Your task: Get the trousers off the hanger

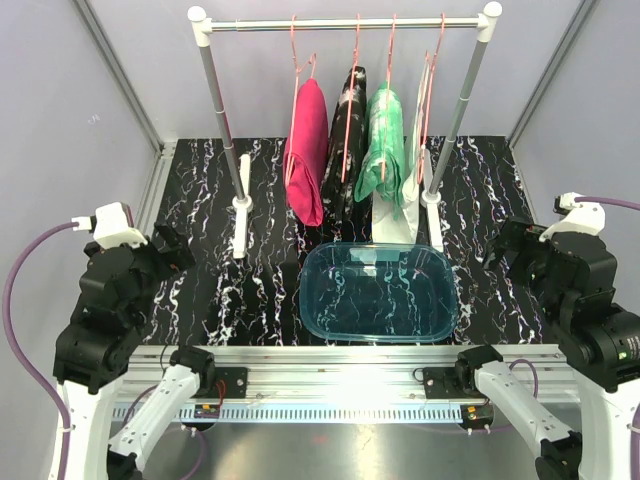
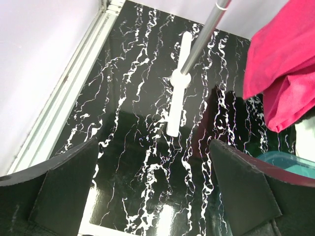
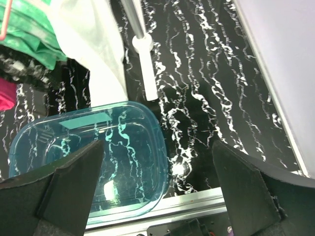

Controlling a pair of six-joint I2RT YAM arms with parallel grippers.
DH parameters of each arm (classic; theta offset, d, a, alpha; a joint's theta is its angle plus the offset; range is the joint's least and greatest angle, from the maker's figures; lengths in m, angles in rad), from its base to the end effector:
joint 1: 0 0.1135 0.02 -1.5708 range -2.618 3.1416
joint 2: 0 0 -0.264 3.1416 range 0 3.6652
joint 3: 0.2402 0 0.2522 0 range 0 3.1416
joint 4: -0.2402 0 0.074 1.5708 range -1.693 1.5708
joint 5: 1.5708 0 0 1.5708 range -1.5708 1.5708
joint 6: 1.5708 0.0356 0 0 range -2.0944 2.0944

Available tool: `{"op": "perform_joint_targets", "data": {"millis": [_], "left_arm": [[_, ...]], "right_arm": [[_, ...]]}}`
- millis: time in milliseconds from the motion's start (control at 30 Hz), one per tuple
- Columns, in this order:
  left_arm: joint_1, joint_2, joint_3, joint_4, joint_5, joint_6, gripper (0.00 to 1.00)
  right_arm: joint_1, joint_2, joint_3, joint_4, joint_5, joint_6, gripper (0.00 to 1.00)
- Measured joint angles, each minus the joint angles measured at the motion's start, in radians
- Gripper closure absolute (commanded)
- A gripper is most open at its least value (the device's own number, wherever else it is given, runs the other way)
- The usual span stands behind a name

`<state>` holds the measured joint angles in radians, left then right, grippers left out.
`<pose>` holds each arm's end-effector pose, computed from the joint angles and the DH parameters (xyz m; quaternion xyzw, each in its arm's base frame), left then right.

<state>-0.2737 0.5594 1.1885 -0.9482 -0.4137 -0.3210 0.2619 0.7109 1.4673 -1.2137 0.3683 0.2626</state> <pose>0.0618 -0.0025 0.4128 -0.1390 0.7901 -0.0088 0.5969 0.0546 0.0014 0.4502 0.0971 0.8346 -0.0155 0.5420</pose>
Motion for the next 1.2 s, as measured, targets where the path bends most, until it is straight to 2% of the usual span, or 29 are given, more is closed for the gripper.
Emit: {"op": "perform_joint_targets", "data": {"millis": [200, 367, 500, 600, 767, 867, 1067, 1167, 1200], "left_arm": [[0.000, 0.050, 0.004, 0.000, -0.014, -0.030, 0.01], [0.000, 0.148, 0.035, 0.030, 0.080, -0.028, 0.01], [-0.022, 0.253, 0.151, 0.087, 0.192, -0.024, 0.01], [-0.086, 0.343, 0.269, 0.166, 0.263, -0.015, 0.01], [-0.220, 0.521, 0.483, 0.253, 0.280, 0.035, 0.01], [-0.250, 0.631, 0.572, 0.291, 0.282, 0.064, 0.01], [-0.265, 0.777, 0.597, 0.362, 0.291, 0.107, 0.02], [-0.277, 0.827, 0.597, 0.392, 0.289, 0.129, 0.07], [-0.282, 0.845, 0.600, 0.399, 0.284, 0.137, 0.12]], "right_arm": [[0.000, -0.016, -0.044, 0.024, -0.032, -0.002, 0.01], [0.000, -0.019, -0.062, 0.042, -0.045, -0.002, 0.01], [0.000, -0.012, -0.076, 0.042, -0.067, -0.001, 0.01], [0.000, 0.000, -0.076, 0.042, -0.081, -0.001, 0.01], [0.000, -0.003, -0.076, 0.042, -0.118, 0.005, 0.01], [0.000, -0.024, -0.076, 0.042, -0.138, 0.007, 0.01], [0.000, -0.056, -0.076, 0.041, -0.177, 0.008, 0.01], [0.000, -0.056, -0.076, 0.040, -0.195, 0.007, 0.01], [0.000, -0.056, -0.076, 0.040, -0.198, 0.007, 0.01]]}}
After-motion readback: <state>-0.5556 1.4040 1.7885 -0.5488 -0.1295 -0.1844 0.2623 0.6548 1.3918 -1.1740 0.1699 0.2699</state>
